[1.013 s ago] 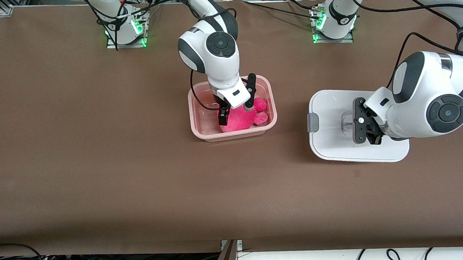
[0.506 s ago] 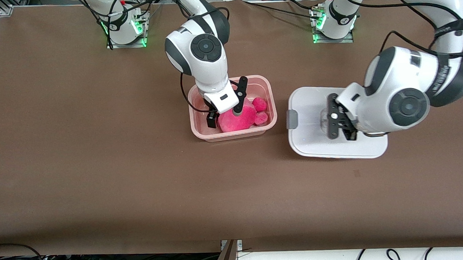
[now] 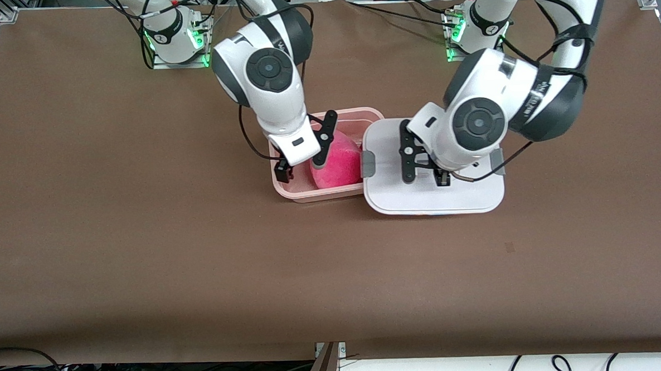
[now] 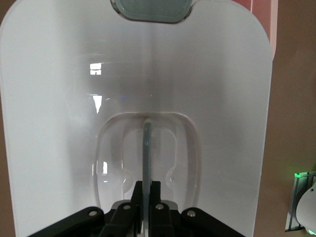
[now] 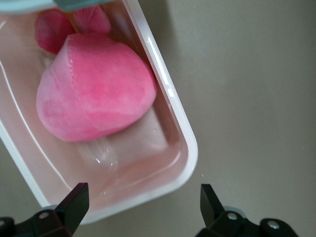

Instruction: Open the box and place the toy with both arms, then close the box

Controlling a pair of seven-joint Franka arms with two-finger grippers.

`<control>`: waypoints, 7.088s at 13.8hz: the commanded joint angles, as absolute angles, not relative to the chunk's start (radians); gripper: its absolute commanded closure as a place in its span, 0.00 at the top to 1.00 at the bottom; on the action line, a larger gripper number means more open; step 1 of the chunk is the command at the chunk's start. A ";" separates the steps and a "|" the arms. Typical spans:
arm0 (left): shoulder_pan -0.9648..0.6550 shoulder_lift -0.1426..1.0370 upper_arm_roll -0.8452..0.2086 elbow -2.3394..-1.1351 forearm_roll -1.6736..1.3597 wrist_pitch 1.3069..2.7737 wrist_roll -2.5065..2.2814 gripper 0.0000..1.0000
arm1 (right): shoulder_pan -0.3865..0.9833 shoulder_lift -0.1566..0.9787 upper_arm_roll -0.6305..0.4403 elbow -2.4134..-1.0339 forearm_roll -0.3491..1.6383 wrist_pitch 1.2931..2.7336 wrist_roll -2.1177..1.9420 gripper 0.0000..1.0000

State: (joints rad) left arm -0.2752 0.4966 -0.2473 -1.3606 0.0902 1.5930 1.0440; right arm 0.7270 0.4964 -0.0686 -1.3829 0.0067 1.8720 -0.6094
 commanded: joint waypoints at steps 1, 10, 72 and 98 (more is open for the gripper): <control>-0.317 0.491 -0.238 -1.391 0.066 1.634 0.985 0.00 | 0.677 0.462 -0.063 -1.382 0.034 1.818 -0.664 1.00; -0.446 0.537 -0.238 -1.382 -0.009 1.747 0.792 0.00 | 0.437 0.402 -0.071 -1.376 0.152 1.698 -0.770 1.00; -0.041 0.658 -0.120 -1.085 0.043 1.747 0.545 1.00 | 0.224 0.103 -0.103 -1.555 0.006 1.661 -0.129 1.00; 0.008 0.118 0.006 -1.526 -0.071 1.502 -0.103 1.00 | 0.222 0.103 -0.104 -1.555 0.008 1.660 -0.129 1.00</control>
State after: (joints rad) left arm 0.0037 0.1019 0.0115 -1.5461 -0.0476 1.5082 -0.1040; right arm 0.2333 0.0963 -0.1128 -1.5750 0.0070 1.6686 -0.1399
